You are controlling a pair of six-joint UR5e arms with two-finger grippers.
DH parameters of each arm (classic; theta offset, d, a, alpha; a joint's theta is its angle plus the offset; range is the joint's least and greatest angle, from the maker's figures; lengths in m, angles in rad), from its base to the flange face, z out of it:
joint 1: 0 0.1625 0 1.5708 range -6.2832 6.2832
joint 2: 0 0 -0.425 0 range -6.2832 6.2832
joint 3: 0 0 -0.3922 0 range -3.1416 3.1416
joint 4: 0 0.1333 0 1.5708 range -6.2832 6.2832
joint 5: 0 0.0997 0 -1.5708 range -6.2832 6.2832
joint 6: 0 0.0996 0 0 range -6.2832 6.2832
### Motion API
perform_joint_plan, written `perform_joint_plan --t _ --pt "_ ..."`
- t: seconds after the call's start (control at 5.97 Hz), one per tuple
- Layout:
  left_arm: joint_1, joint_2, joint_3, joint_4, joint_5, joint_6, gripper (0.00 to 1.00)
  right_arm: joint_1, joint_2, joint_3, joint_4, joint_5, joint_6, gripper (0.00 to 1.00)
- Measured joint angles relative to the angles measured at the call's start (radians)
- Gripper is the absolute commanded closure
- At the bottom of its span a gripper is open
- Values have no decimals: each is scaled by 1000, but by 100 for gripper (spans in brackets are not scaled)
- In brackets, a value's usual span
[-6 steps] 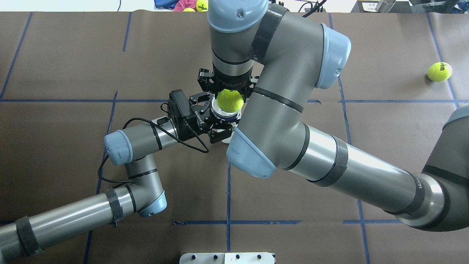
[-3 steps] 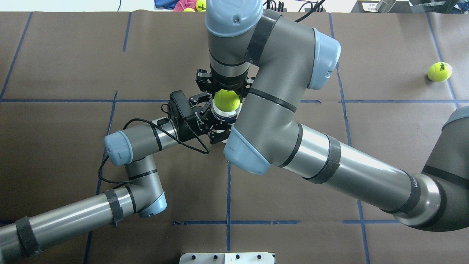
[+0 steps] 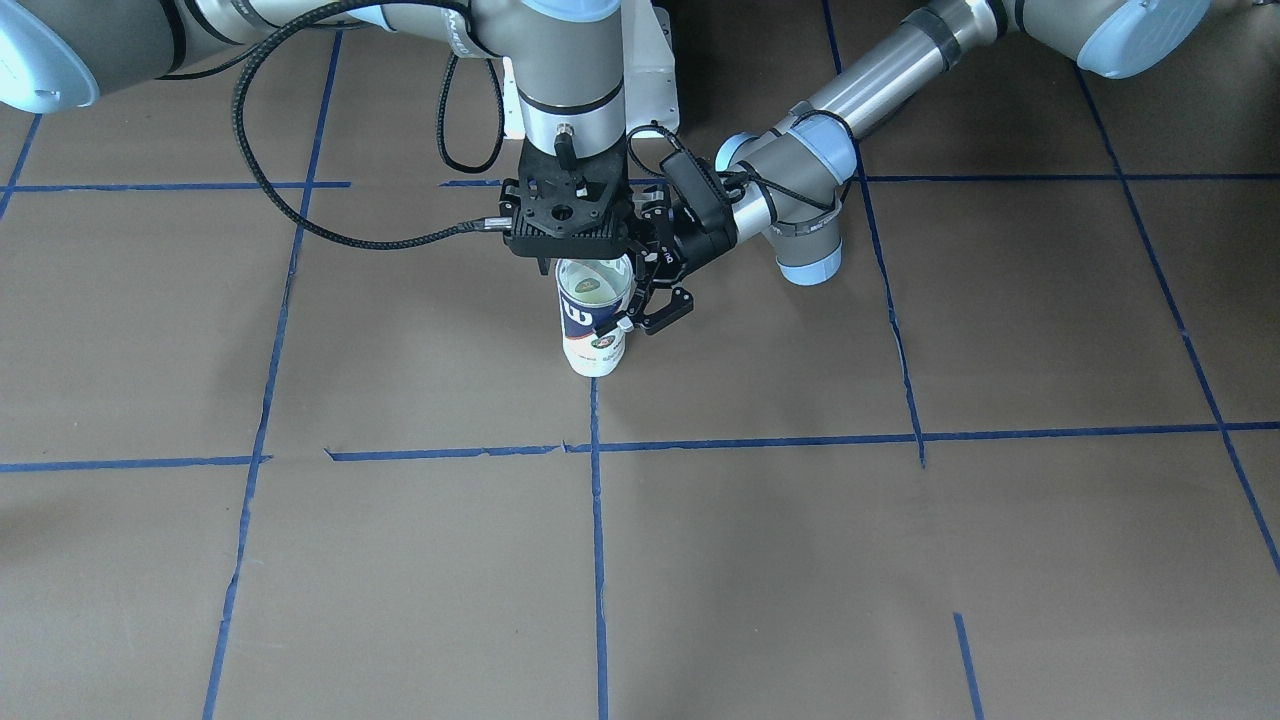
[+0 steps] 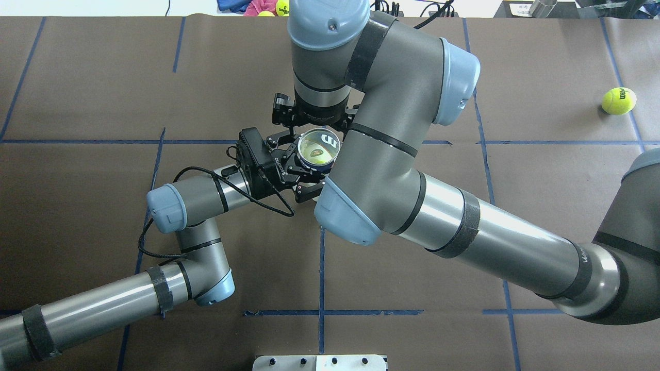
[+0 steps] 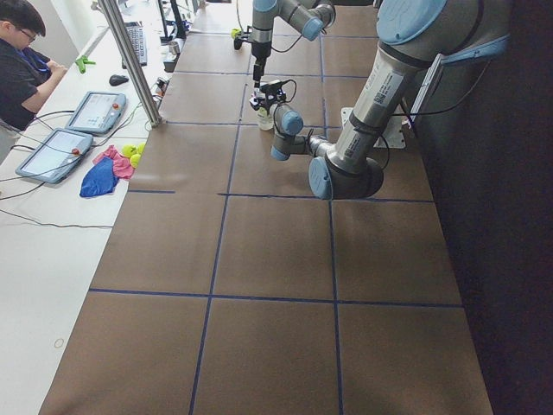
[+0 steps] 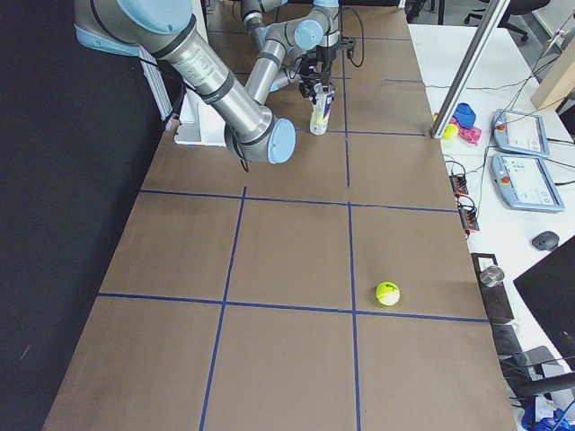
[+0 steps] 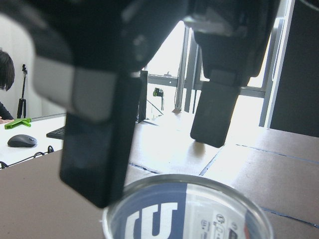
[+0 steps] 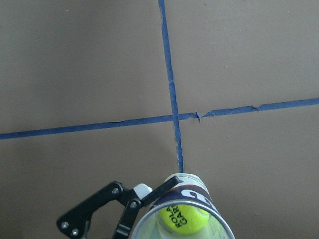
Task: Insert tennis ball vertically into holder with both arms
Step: 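Open the right gripper to drop the ball into the can, then move the right gripper back to the second tennis ball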
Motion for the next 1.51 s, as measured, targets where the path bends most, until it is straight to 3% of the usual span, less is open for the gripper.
perform_joint_plan --t 0.5,0.84,1.17,1.51 --pt "-1 0 0 0 0 1 16 117 -19 32 -53 79 -158 0" --pt "-3 0 -1 -1 0 1 16 305 -124 34 -70 201 -470 0" --pt "-3 0 -1 -2 0 1 16 501 -297 19 -44 257 -887 0" --pt "-8 2 -2 -2 0 1 16 664 -462 -106 124 319 -1244 1"
